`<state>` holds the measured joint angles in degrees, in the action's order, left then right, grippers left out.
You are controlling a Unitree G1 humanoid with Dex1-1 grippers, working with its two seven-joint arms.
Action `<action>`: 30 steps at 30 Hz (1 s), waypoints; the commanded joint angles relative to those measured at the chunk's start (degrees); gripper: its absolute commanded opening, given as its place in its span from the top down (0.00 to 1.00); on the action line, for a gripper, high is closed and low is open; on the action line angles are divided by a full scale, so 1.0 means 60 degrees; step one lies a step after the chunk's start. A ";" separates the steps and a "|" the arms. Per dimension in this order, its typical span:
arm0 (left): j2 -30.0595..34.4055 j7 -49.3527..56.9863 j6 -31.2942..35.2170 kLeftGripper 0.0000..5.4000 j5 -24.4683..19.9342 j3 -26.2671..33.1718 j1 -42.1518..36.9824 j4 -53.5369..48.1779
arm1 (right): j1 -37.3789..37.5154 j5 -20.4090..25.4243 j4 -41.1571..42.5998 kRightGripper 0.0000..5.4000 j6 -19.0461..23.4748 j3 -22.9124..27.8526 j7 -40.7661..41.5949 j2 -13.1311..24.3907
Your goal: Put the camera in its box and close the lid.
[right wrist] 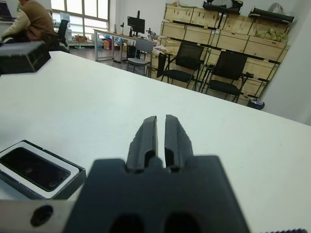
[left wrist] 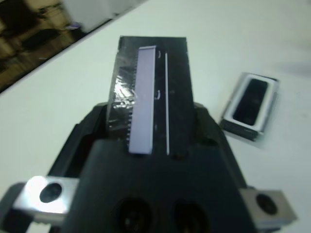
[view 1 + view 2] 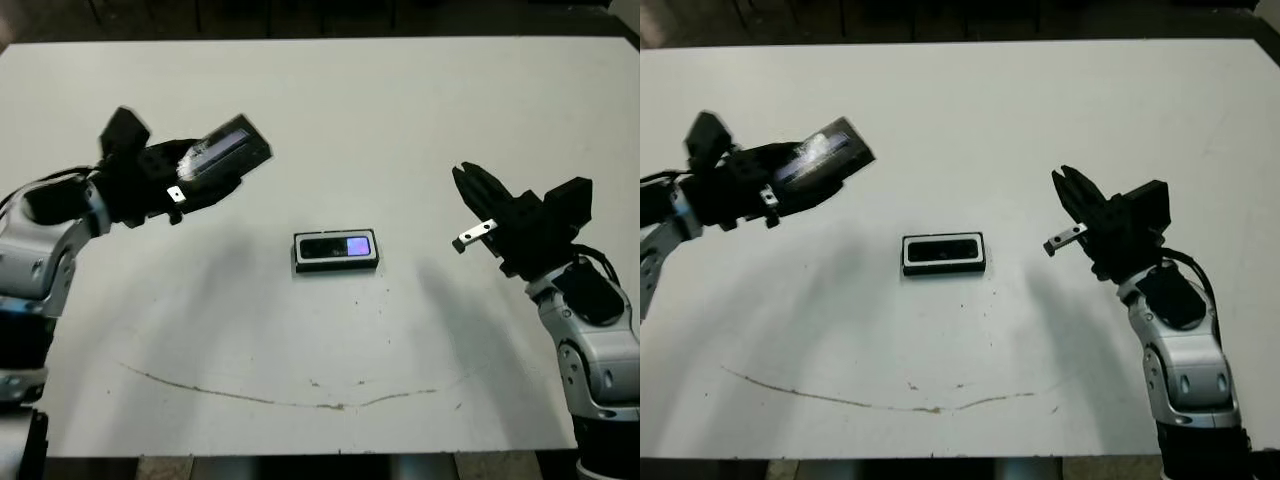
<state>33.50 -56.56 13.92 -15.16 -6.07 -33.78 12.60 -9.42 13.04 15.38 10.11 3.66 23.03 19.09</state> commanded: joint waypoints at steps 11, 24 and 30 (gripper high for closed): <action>-0.0768 -0.1699 -0.0407 0.48 0.0993 -0.1148 -0.1228 0.2555 | 0.0032 -0.0163 -0.0168 1.00 0.0073 -0.0035 -0.0125 -0.0014; -0.1155 -0.2704 -0.0558 0.48 0.1063 -0.1266 -0.1219 0.3163 | 0.0041 -0.0251 -0.0294 1.00 -0.0088 -0.0124 -0.0156 -0.0071; -0.1308 -0.3060 -0.0435 0.48 0.0984 -0.1214 -0.1187 0.3389 | 0.0051 -0.0329 -0.0217 1.00 0.0019 -0.0146 -0.0185 -0.0059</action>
<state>25.83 -74.21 10.96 -9.48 -13.14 -41.06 31.81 -9.64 11.39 14.42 9.93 3.01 22.11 18.81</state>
